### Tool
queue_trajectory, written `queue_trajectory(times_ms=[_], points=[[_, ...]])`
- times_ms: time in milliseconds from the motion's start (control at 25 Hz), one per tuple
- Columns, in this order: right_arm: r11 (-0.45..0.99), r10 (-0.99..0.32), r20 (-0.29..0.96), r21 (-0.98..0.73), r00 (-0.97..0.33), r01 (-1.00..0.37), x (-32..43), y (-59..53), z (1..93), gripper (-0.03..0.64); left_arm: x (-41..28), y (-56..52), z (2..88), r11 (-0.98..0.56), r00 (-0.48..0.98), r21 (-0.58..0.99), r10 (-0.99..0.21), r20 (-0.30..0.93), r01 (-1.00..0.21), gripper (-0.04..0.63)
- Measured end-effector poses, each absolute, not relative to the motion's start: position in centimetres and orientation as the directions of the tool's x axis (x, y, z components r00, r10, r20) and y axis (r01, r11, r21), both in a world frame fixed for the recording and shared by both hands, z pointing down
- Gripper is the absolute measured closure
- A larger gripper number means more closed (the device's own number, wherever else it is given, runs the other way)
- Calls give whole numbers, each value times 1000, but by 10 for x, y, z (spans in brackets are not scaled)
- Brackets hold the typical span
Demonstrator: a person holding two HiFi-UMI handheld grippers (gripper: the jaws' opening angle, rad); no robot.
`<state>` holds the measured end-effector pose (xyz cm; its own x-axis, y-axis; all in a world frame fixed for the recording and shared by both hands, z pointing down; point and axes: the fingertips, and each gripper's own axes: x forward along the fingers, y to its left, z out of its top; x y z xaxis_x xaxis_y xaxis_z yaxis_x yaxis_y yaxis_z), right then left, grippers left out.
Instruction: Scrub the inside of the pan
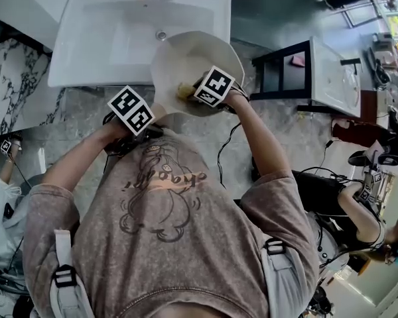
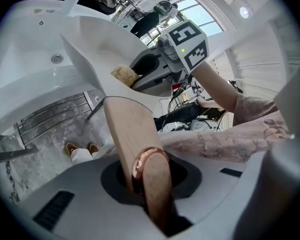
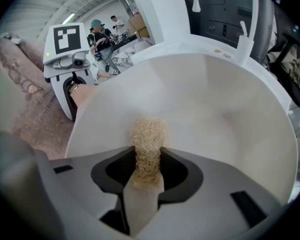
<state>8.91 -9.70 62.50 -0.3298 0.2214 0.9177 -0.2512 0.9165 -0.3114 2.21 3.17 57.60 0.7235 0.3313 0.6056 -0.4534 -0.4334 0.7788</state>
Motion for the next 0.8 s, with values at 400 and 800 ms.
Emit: queue_trajectory(times_ms=[400,800], points=[[897,2,886,-207,-464,-391,72,-129,584,460,18,23,568,-438,706,756,313,635,-486,518],[846,-219,825,-106,-522,-523,89,-179,531,460,-7,3,566,-413,704,731,251,664,-542,520]])
